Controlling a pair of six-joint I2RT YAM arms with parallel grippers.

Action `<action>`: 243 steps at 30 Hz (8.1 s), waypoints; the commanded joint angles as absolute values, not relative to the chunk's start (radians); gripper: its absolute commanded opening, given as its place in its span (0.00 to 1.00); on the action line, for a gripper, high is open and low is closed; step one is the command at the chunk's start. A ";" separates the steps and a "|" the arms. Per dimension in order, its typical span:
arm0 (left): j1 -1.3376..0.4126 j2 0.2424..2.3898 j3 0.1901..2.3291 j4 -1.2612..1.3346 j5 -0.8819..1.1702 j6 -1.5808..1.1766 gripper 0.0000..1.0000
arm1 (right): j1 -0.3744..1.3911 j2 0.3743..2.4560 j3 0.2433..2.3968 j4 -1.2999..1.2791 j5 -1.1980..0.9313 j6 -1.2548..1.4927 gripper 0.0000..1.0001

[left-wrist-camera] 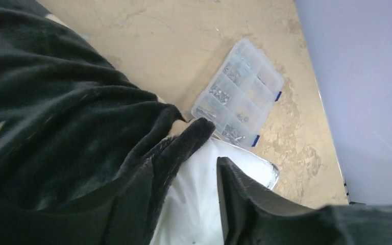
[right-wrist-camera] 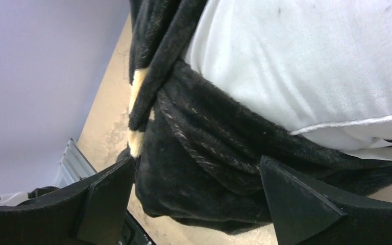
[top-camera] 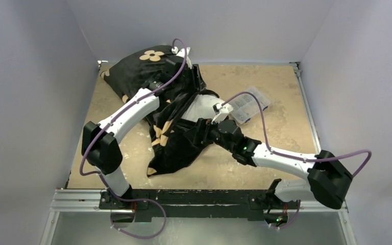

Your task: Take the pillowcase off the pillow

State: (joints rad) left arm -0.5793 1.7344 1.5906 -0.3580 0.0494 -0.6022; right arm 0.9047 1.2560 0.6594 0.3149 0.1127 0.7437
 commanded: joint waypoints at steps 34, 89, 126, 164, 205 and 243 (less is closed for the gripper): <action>-0.789 1.632 1.306 -0.513 -0.203 -0.391 0.60 | 0.940 1.419 0.500 0.673 0.029 0.831 0.00; -0.497 1.381 1.540 -0.349 0.436 -0.606 0.00 | 0.810 1.412 0.588 0.500 0.272 0.972 0.00; -0.505 1.209 1.199 -0.547 -0.032 -0.477 0.73 | 0.720 1.045 0.483 0.369 0.046 0.871 0.99; -0.505 0.948 0.620 -0.267 0.094 -0.643 0.47 | 0.719 1.246 0.561 0.693 -0.123 0.794 0.00; -0.310 1.625 1.001 0.045 -0.418 -0.932 0.03 | 0.660 0.509 0.887 0.002 0.018 0.615 0.00; -0.348 1.040 0.777 -0.310 0.087 -0.644 0.66 | 0.765 1.214 1.122 -0.059 0.111 0.447 0.99</action>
